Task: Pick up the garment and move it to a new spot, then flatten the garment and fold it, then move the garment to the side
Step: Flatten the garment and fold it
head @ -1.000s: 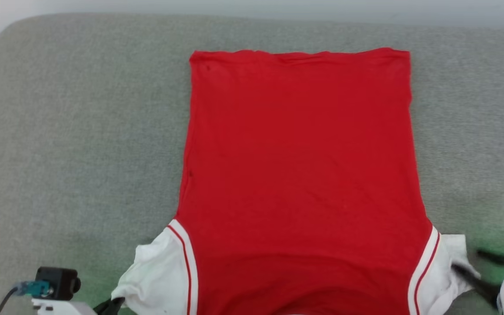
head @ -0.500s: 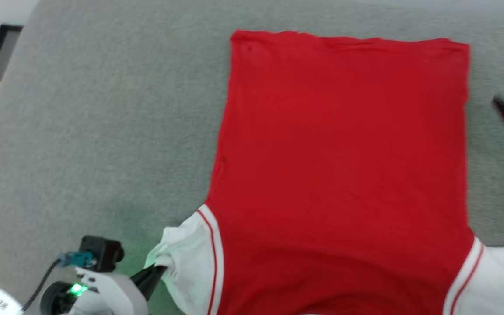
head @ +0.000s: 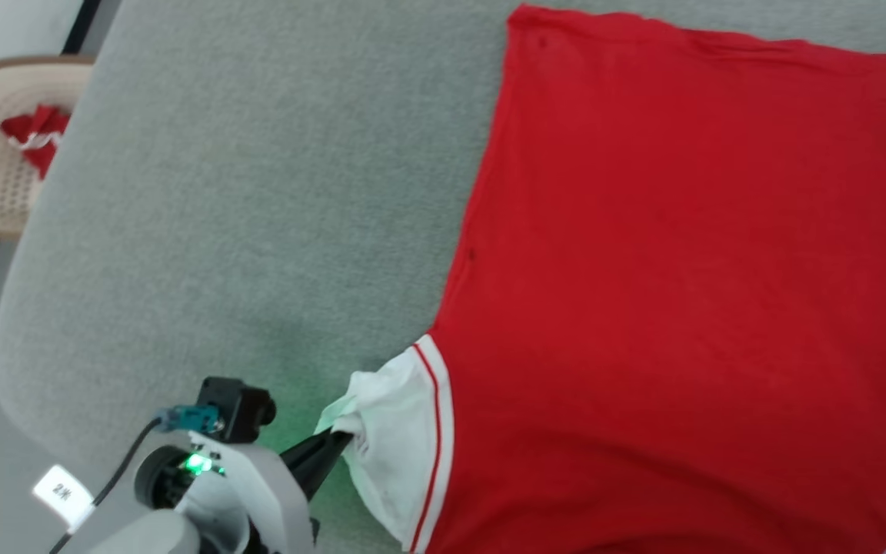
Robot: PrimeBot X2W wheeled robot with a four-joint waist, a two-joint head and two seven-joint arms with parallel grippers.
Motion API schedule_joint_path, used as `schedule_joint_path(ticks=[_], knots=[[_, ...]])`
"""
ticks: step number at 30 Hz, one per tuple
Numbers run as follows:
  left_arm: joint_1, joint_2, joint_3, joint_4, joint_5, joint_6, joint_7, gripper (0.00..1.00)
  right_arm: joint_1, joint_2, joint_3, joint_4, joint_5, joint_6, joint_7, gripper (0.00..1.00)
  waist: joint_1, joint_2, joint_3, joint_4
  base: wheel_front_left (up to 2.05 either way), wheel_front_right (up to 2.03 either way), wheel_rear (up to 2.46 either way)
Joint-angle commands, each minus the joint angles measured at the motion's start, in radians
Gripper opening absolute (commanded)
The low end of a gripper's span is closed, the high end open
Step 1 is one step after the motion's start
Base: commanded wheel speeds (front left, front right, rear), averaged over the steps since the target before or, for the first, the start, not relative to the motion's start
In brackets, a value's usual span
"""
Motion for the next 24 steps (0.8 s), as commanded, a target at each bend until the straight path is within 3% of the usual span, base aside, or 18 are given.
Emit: schedule_joint_path(ticks=[1, 8, 9, 10, 16, 24], knots=[[-0.011, -0.012, -0.006, 0.01, 0.005, -0.006, 0.002, 0.0, -0.021, -0.003, -0.012, 0.025, -0.017, -0.002, 0.005, 1.0, 0.0, 0.0, 0.036, 0.042, 0.0, 0.0, 0.0], [-0.045, -0.052, -0.021, 0.067, 0.012, -0.042, 0.003, 0.0, -0.071, 0.029, -0.093, 0.234, -0.086, -0.001, 0.093, 1.0, 0.0, 0.0, 0.058, 0.082, 0.0, 0.0, 0.0], [-0.046, -0.055, -0.022, 0.075, 0.011, -0.045, 0.001, 0.0, -0.067, 0.034, -0.083, 0.256, -0.104, -0.001, 0.112, 0.27, 0.0, 0.0, 0.058, 0.083, 0.0, 0.0, 0.0], [-0.045, -0.057, -0.021, 0.083, 0.009, -0.046, -0.001, 0.0, -0.061, 0.032, -0.078, 0.276, -0.115, -0.001, 0.129, 0.0, 0.0, 0.0, 0.058, 0.083, 0.0, 0.0, 0.0], [-0.035, -0.052, -0.014, 0.119, -0.001, -0.046, -0.01, 0.0, -0.079, 0.024, -0.093, 0.306, -0.169, -0.002, 0.105, 0.0, 0.0, 0.0, 0.037, 0.058, 0.0, 0.0, 0.0], [-0.006, -0.005, 0.005, 0.119, -0.011, -0.02, -0.016, 0.0, -0.067, 0.037, 0.066, 0.246, -0.087, -0.002, 0.137, 0.0, 0.0, 0.0, -0.034, -0.036, 0.0, 0.0, 0.0]])
